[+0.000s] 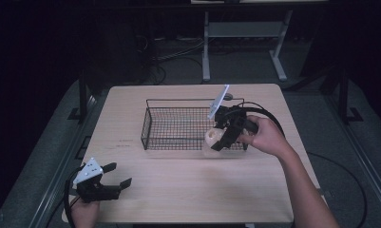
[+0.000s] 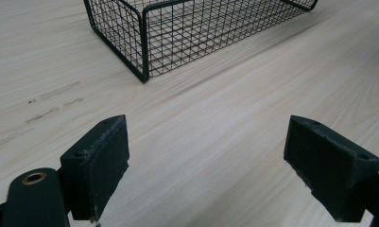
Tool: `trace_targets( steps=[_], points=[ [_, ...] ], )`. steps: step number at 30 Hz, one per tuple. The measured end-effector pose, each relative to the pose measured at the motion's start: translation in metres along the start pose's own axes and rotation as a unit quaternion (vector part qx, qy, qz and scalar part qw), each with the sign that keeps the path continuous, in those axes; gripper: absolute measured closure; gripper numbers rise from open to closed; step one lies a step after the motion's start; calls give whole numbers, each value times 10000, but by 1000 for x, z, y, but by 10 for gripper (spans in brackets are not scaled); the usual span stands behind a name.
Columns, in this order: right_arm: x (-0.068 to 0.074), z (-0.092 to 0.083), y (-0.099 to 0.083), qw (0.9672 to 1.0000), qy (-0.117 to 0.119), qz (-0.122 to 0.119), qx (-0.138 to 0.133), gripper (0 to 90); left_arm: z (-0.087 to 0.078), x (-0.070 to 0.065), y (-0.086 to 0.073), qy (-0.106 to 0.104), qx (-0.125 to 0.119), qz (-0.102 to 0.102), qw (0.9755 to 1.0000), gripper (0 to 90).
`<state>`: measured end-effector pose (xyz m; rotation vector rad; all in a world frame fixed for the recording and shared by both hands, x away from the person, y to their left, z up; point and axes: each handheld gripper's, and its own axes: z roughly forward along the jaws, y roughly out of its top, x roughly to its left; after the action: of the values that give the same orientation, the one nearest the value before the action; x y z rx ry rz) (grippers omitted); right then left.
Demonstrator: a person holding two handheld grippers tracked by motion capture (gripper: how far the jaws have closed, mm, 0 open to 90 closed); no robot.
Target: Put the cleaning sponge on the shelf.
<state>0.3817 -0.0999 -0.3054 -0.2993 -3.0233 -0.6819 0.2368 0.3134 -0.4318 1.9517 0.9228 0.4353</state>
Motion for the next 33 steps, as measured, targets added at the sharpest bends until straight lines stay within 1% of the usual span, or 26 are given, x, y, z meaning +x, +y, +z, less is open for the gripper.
trace_targets(
  steps=[1, 6, 9, 10, 12, 15, 17, 19, 22, 24, 27, 29, 31, 33],
  points=[
    [-3, 0, -1, 10000, -8, 47, 11, 285, 0, 0, 0, -1, -1, -1, 10000, 137],
    [-7, -1, -1, 10000, -21, 44, -9, 285, 0, 0, 0, -5, -2, -1, 10000, 136],
    [-10, -5, 2, 10000, -51, 70, 22, 285, 0, 0, 0, -2, -3, 3, 10000, 136],
    [-11, -6, 3, 10000, -67, 58, 12, 286, 0, 0, 0, -2, 8, 8, 10000, 137],
    [-14, -8, 5, 9999, -24, 74, -64, 286, 0, 0, 0, -1, -4, 0, 10000, 137],
    [-17, -11, 8, 9999, -111, 73, -2, 286, 0, 0, 0, 1, -10, -1, 10000, 137],
    [-20, -12, 10, 9999, -73, 99, -71, 285, 0, 0, 0, 0, -12, -3, 10000, 137],
    [-24, -11, 12, 9998, -12, 143, -143, 286, 0, 0, 0, -7, -14, -2, 10000, 137],
    [-29, -11, 14, 9998, -84, 191, -43, 286, 0, 0, 0, -5, -26, -4, 10000, 137],
    [-33, -10, 17, 9997, -75, 240, -58, 286, 0, 0, 0, -9, -25, -4, 10000, 137],
    [-38, -7, 20, 9996, -96, 269, 12, 285, -1, 0, 0, -6, -23, -3, 10000, 137],
    [-42, -7, 20, 9995, -72, 315, -25, 286, -1, 0, 0, -8, -27, -5, 10000, 137],
    [-47, -6, 20, 9992, -113, 374, -13, 286, -1, 0, 0, -9, -29, -10, 10000, 137],
    [-50, -5, 20, 9992, -131, 377, -13, 285, 0, 0, 0, -16, -24, -1, 10000, 137]
  ],
)
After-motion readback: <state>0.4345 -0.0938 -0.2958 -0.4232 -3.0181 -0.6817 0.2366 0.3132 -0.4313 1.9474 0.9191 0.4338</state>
